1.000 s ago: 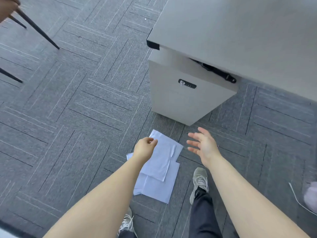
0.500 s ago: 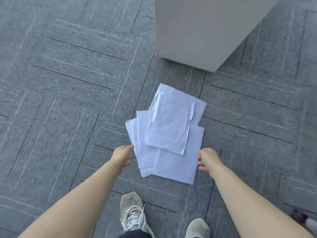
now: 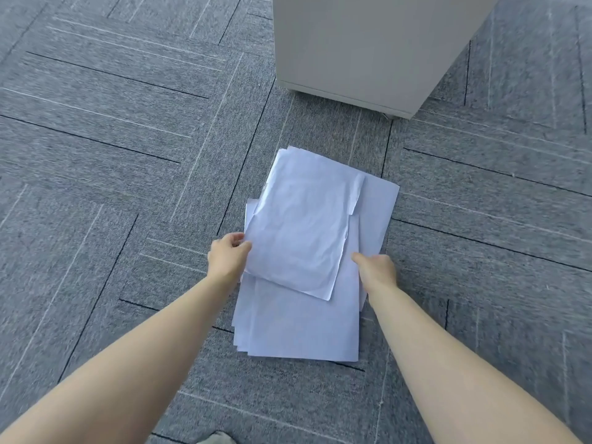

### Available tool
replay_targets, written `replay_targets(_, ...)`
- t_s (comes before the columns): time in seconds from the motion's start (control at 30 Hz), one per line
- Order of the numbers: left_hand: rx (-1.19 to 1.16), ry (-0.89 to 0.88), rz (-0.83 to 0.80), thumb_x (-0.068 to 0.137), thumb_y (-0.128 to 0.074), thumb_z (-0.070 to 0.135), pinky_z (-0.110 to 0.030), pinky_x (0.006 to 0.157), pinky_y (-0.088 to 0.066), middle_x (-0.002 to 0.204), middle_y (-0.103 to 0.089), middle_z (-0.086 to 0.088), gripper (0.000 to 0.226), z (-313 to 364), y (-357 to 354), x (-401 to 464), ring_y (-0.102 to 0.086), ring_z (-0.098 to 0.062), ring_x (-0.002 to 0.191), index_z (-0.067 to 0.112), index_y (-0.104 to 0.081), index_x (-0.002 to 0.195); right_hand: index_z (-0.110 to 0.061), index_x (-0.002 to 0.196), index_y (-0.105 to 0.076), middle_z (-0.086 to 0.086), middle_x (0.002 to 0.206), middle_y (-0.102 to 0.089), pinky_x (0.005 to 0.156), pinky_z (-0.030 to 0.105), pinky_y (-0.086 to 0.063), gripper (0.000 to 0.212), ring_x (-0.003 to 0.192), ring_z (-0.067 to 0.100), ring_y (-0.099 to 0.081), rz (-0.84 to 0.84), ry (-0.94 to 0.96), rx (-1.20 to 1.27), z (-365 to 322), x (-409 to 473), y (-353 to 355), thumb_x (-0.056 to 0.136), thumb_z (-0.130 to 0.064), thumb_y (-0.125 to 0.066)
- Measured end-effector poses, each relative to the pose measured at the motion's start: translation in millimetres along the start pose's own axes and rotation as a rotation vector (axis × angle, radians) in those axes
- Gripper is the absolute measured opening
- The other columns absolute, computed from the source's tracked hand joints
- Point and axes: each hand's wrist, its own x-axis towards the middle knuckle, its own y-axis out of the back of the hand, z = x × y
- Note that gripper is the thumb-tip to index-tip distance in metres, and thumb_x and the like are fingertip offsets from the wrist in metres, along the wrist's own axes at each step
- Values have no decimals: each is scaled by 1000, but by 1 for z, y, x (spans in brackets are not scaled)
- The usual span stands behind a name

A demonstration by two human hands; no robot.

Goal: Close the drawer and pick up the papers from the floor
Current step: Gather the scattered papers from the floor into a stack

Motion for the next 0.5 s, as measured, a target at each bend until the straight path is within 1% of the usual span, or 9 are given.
replay_targets(0.03,74,-53,10,75,-55,36,-44,103,-42,123,-59,-11,50,8,-3,2,-53,-33,115,20,-63,121,-8,77,-54,10,78,-59,58,31,-42,25,73,30,-60,11,11,3,-7,0,-2,69,-30,-63)
replay_targets(0.1,189,-73,28,81,-56,34,-42,104,-36,130,-50,-15,48,20,-7,5,-45,-38,121,16,-59,125,-3,100,-61,16,104,-65,76,36,-50,47,93,35,-64,83,-1,-5,-13,1,-2,65,-35,-63)
replay_targets(0.17,218,-59,62,82,-61,38,-42,101,-36,131,-46,-17,51,29,-12,10,-43,-39,121,10,-56,124,-2,118,-57,20,126,-56,94,43,-47,62,112,38,-57,181,-50,-37,-16,4,-4,68,-39,-66)
replay_targets(0.2,223,-50,77,79,-64,43,-42,100,-37,130,-46,-16,56,31,-15,15,-45,-38,121,8,-55,123,-1,122,-54,22,132,-51,98,45,-44,65,118,39,-53,213,-63,-58,-17,4,-6,71,-38,-68)
replay_targets(0.23,230,-44,93,76,-66,48,-43,100,-40,129,-49,-16,61,33,-18,18,-48,-37,120,7,-56,120,1,125,-51,24,134,-49,100,45,-43,67,121,40,-51,231,-68,-64,-18,4,-8,72,-38,-70)
replay_targets(0.3,281,-60,108,71,-66,57,-43,95,-44,121,-58,-14,68,38,-28,22,-50,-38,117,6,-59,114,3,125,-49,25,133,-54,96,44,-45,71,122,41,-52,229,-59,-68,-19,4,-13,72,-38,-73)
replay_targets(0.4,358,-65,126,75,-67,54,-43,93,-43,118,-62,-12,63,43,-43,19,-45,-37,122,8,-55,117,3,119,-57,21,124,-65,95,46,-49,66,115,40,-60,152,-2,-98,-22,2,-22,72,-40,-75)
replay_targets(0.43,374,-54,105,74,-68,53,-44,95,-44,118,-63,-12,63,43,-46,17,-48,-37,120,9,-55,117,2,119,-59,20,123,-65,97,47,-48,63,114,39,-61,107,8,-105,-23,0,-24,74,-39,-74)
replay_targets(0.5,364,-32,0,68,-71,53,-45,94,-49,111,-68,-13,59,39,-49,16,-60,-35,108,10,-62,108,2,123,-58,20,119,-65,97,46,-48,60,110,37,-62,23,9,-125,-22,-5,-26,78,-33,-73)
